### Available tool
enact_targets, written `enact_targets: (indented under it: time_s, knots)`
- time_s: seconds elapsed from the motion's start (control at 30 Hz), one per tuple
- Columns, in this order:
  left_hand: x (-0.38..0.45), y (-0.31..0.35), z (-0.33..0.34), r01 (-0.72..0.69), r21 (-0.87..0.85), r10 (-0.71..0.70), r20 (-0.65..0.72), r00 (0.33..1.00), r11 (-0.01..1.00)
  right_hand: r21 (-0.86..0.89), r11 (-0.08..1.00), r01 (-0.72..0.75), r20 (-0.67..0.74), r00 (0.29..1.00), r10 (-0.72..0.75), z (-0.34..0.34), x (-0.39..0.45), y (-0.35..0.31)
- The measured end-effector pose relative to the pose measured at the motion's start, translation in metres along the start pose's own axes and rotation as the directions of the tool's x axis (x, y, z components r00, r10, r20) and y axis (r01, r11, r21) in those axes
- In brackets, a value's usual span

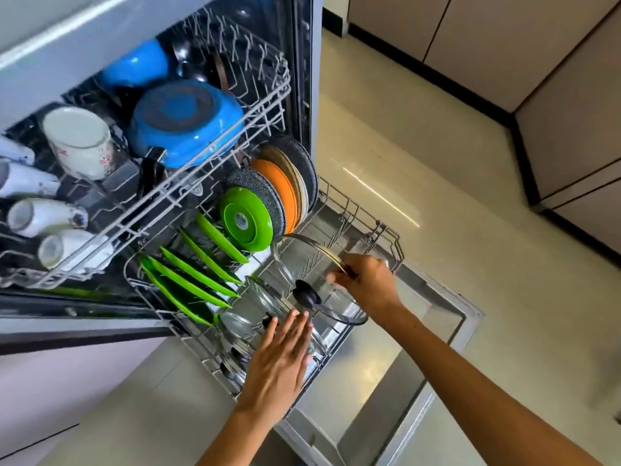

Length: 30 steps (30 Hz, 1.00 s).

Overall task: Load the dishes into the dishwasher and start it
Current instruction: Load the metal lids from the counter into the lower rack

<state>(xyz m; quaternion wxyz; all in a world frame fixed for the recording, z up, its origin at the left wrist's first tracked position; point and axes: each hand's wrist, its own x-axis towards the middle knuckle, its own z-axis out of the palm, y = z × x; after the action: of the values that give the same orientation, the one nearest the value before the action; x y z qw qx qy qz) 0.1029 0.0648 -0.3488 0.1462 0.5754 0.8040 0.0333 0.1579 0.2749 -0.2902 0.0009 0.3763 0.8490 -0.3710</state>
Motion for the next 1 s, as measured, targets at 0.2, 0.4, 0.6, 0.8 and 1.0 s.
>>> enact_targets:
  time_s: [0.2,0.4,0.6,0.8,1.0]
  knots:
    - [-0.003,-0.001,0.004,-0.038,0.041,0.04,-0.052,0.998,0.998,0.041,0.998,-0.057,0.068,0.996,0.055,0.011,0.019,-0.005]
    - [-0.007,-0.002,0.007,-0.059,0.057,0.063,-0.082,0.995,0.997,-0.027,0.995,-0.094,0.084,0.992,0.096,0.016,0.033,-0.003]
    - [-0.007,0.0,0.01,-0.014,0.02,0.014,0.017,1.0,1.0,-0.094,0.992,-0.087,0.148,0.984,0.1,0.01,0.045,0.003]
    - [-0.007,0.001,0.004,-0.021,-0.001,0.021,0.028,0.999,1.0,-0.026,0.993,-0.112,0.185,0.976,0.114,0.016,0.047,0.006]
    - [-0.008,0.0,0.0,-0.034,-0.029,0.035,0.04,0.999,0.999,-0.02,0.99,-0.143,0.194,0.97,0.144,0.011,0.053,0.009]
